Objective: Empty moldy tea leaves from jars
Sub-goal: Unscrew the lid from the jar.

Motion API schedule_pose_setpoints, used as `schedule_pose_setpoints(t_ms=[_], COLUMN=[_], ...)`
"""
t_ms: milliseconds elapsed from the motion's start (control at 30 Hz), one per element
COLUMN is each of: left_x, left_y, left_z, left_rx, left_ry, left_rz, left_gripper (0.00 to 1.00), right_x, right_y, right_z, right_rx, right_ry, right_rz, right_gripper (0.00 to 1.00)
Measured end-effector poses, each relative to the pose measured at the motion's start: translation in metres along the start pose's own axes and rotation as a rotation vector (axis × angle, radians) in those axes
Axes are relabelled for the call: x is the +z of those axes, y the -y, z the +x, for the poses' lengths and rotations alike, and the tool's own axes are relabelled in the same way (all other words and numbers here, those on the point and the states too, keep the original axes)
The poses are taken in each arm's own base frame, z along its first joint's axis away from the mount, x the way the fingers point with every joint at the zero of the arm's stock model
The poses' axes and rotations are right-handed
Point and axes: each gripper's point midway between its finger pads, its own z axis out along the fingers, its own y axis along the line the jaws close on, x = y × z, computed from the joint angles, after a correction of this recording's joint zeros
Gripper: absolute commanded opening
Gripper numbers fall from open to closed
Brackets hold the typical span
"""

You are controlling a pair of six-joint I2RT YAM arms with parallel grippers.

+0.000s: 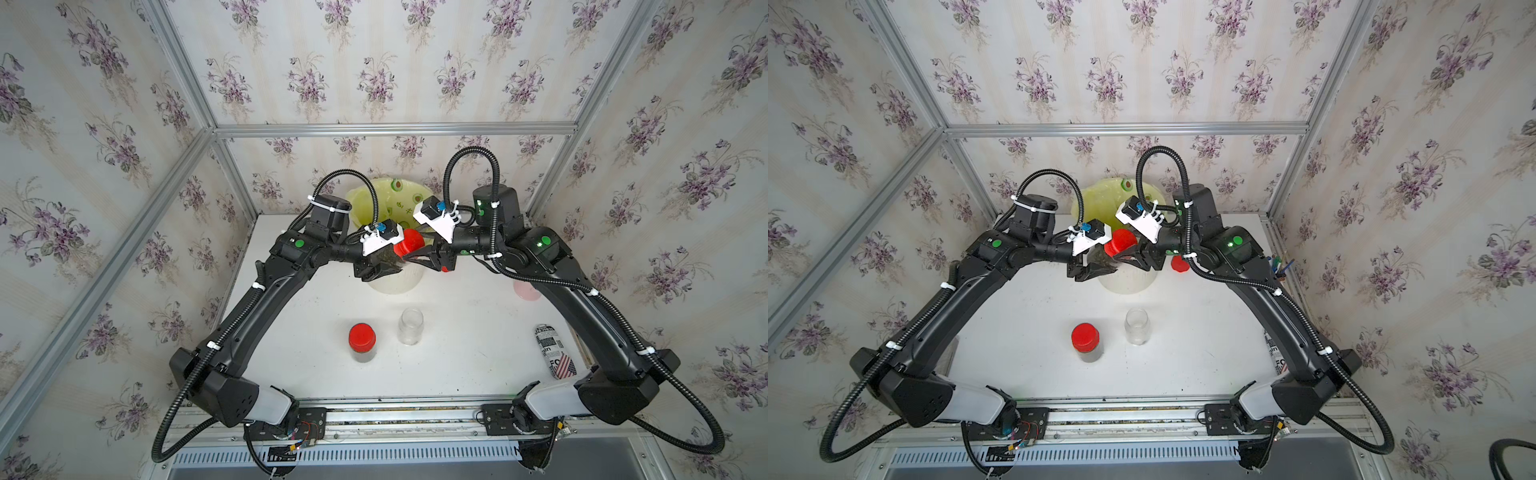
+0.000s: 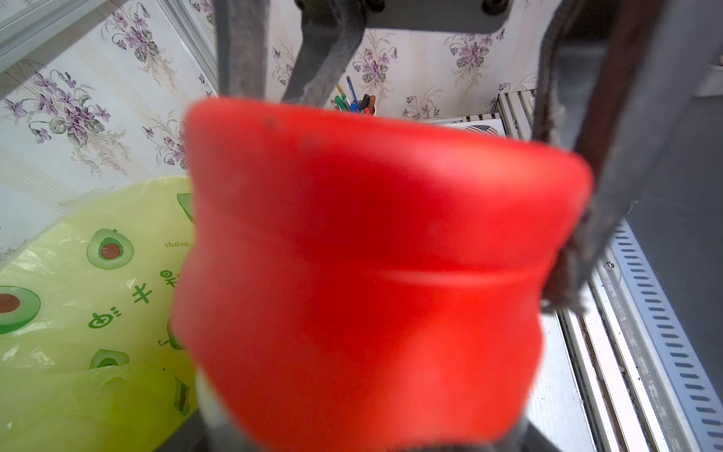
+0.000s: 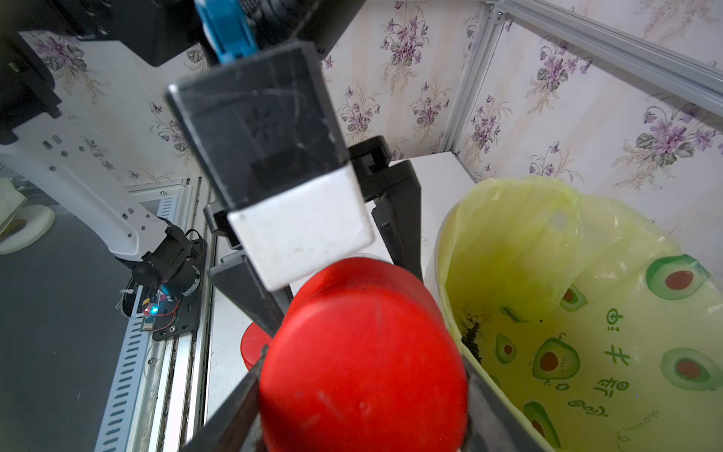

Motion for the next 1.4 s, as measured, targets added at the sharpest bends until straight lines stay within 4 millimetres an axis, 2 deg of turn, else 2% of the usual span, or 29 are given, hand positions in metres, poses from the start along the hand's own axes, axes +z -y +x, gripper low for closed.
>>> schedule_pose_setpoints(t_ms=[300,500,700,867,1167,1267,1400], left_x=[0.000,0.000,0.000,0.000,0.000,0.000,0.000], left_y=[0.003,0.003,0.004,0.004,0.001,0.001,0.000], left_z=[-0.003,-0.004,-0.003,-0.003,-0.001,0.000,0.001], left_rx=[0.003,0.005,0.001,0.004,-0.005,-0.006,-0.006], left_ry=[0.016,0.020,0.017,0.018,0.005,0.002,-0.003], left_rz=[0.015,0.015,0.022,0.023,0.009,0.005,0.000], left_gripper=[0.74,0.74,0.74,0.74,0.74,0.74,0.74], right_x=[-0.006,-0.006,-0.005,-0.006,-0.005,-0.006,-0.016], right_y=[-0.002,-0.003,-0.007,-0.009,-0.013,-0.013,-0.010], right_z=[0.001,0.000,0.001,-0.001,-0.002,-0.002,-0.010], right_rx=[-0.056,-0.061,-0.048,-0.048,-0.025,-0.001,0.048], right_ry=[0.009,0.017,0.031,0.042,0.048,0.046,0.067], right_rz=[-0.033,-0.044,-0.068,-0.076,-0.099,-0.093,-0.034], right_gripper=[0.47,0.57,0.60,0.75,0.94,0.98,0.99])
